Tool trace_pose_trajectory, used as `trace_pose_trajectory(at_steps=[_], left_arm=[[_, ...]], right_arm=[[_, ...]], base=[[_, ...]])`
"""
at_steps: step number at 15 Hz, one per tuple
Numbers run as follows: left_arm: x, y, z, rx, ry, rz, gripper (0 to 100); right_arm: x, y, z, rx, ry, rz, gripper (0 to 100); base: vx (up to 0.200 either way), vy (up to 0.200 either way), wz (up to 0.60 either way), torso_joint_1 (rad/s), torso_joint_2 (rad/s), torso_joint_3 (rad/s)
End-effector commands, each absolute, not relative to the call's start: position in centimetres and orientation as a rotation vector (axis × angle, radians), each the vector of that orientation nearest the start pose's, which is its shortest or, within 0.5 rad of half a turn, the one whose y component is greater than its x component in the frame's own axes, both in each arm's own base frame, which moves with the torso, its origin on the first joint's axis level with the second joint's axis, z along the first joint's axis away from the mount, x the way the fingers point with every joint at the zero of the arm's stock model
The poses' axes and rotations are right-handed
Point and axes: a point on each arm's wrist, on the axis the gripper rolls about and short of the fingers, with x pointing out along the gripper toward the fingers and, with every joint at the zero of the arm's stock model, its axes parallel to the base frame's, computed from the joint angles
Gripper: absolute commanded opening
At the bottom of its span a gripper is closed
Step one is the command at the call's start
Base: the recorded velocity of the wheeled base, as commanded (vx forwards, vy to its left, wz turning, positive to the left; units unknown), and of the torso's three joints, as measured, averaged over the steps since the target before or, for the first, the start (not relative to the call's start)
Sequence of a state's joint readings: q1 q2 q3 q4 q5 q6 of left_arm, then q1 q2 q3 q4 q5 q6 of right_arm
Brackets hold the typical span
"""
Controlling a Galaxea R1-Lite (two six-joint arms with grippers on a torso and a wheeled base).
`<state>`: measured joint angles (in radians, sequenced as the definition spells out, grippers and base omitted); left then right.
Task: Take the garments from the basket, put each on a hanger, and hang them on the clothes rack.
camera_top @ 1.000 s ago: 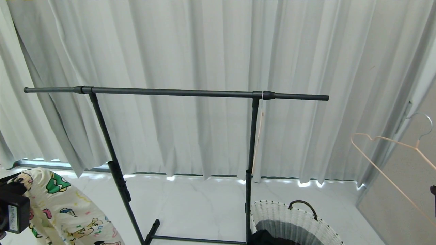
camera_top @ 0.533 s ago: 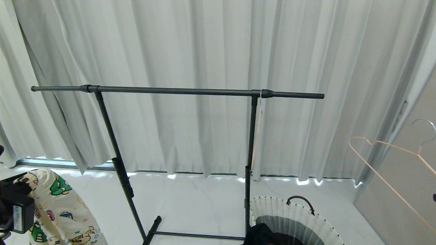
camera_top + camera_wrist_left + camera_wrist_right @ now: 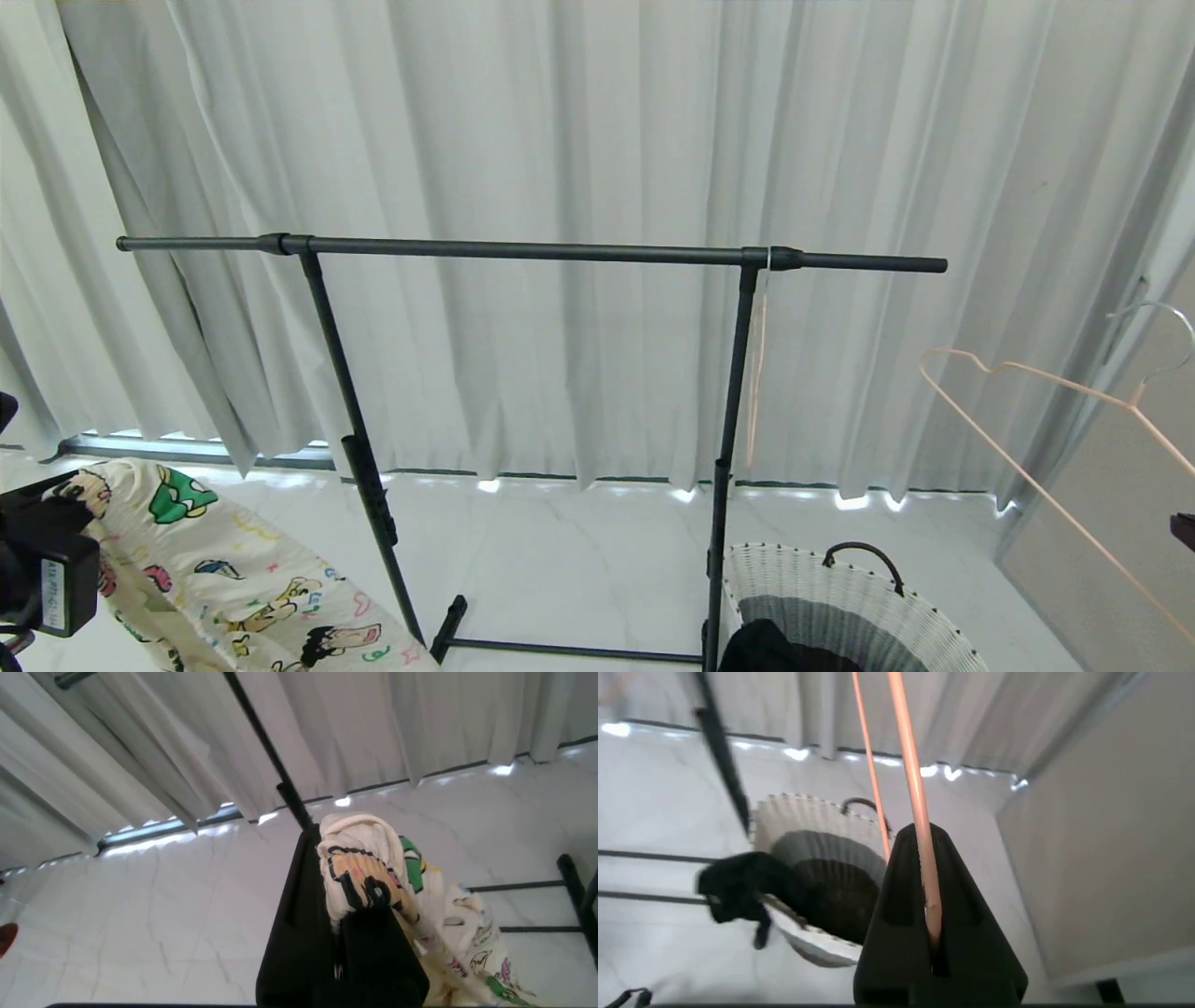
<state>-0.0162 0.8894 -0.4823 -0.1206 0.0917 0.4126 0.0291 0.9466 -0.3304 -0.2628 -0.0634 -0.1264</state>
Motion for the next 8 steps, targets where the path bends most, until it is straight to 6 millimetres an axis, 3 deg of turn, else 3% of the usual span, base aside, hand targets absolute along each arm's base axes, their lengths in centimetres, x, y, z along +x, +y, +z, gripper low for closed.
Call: trace_pose_trajectory(at_steps=[1,8], left_arm=[[10.0,0.1,20.5,0.425,0.295,0.017,0],[10.0,0.0,20.5,0.427,0.295,0.015,0]], right_arm=[[10.3,0.8,17.2,-0.151,0.326,0.053,0],[9.7,4.5,18.5,-0.193,0.253,0.396,0]], base=[[0.0,0.2,0.0,-0.002,0.0,0.002],[0.0,0.2,0.0,0.004,0.0,0.002]])
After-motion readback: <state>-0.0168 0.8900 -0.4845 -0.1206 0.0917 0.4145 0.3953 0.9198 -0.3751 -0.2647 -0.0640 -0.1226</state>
